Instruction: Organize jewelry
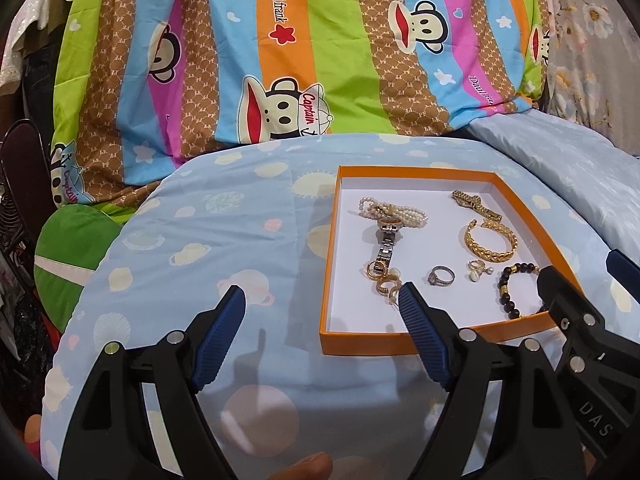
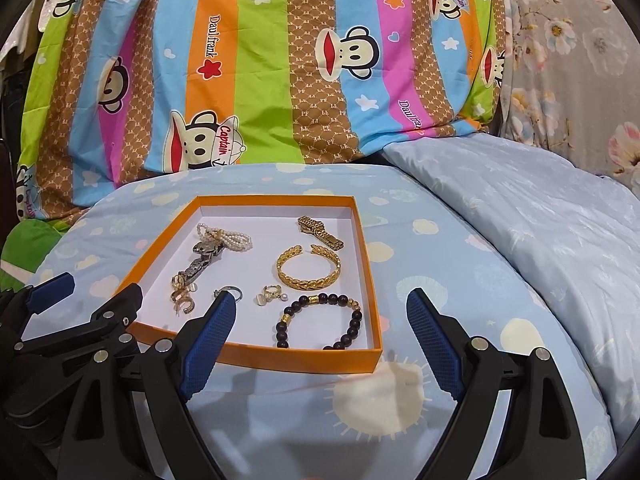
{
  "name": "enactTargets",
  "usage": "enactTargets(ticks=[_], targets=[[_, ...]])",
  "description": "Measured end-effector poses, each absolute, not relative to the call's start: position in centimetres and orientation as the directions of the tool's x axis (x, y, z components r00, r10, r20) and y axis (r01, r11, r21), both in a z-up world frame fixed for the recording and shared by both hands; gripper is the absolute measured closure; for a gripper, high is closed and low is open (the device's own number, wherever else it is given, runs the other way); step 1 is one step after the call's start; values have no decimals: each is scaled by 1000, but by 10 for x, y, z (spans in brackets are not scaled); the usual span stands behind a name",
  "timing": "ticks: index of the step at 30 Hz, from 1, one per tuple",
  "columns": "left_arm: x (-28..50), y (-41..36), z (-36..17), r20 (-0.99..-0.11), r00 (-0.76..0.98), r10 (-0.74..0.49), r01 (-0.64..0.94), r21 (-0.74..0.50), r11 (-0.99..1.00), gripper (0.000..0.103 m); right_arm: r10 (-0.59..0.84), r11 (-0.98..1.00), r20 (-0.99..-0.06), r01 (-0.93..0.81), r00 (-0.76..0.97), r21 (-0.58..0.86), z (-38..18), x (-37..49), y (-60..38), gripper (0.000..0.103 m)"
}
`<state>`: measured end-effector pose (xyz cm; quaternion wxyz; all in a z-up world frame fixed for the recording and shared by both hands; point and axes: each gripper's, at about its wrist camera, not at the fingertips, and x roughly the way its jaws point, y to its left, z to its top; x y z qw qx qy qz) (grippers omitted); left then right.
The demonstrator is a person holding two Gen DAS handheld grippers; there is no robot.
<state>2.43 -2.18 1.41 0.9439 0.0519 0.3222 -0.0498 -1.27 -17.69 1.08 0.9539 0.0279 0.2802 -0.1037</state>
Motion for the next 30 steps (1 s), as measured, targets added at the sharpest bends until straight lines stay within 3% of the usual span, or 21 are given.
enactTargets(ticks=[30], targets=[[21, -23, 14, -597, 802, -27, 108, 101, 989, 27, -177, 976, -550, 216, 816, 7, 10, -14, -180, 17]])
